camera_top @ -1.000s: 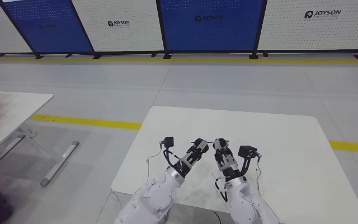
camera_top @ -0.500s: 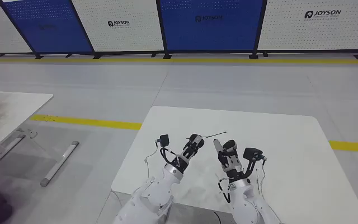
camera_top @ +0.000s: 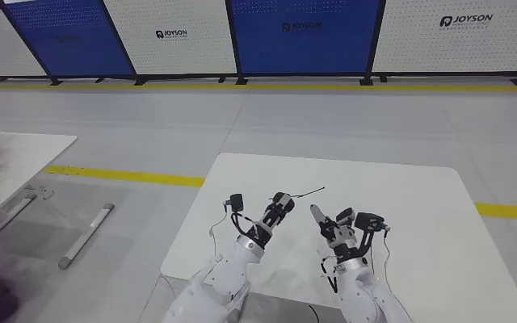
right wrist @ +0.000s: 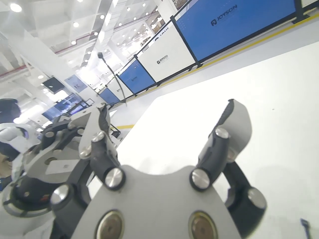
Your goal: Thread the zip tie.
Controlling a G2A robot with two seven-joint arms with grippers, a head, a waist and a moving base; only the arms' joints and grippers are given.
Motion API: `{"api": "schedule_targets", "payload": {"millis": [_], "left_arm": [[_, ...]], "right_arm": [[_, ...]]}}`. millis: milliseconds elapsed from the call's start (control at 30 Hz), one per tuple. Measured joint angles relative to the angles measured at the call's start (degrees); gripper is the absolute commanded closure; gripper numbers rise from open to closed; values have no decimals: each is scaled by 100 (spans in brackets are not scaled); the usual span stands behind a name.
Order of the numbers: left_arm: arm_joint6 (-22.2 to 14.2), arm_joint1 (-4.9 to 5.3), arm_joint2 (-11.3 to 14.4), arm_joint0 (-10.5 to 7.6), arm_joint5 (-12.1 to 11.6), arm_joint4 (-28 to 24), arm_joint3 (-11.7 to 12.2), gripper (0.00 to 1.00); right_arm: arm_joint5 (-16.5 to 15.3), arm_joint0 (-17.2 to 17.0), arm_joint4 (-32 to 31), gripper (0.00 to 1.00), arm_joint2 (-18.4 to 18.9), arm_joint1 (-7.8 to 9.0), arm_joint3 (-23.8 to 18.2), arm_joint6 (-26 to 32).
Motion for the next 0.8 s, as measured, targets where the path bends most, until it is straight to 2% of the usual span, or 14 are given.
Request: {"api": "schedule_targets", "payload": {"millis": [133, 267, 500, 700, 800], "left_arm": [[-75, 0, -55, 43, -26, -218, -24, 100], [-380, 3, -85, 80, 48, -679, -102, 100], [-351, 3, -83, 78, 46, -631, -98, 100], [-403, -3, -51, 69, 42, -642, -105, 100], [-450, -3, -54, 72, 62, -690, -131, 100]], "right_arm": [[83, 153, -561, 0, 97, 57, 89, 337], [46, 288, -1131, 0, 144, 112, 101, 830], [34, 284, -1128, 0, 137, 112, 110, 808], [-421, 456, -1012, 0, 152, 149, 238, 1364], [-382, 539, -1213, 0, 142, 162, 232, 1468]]}}
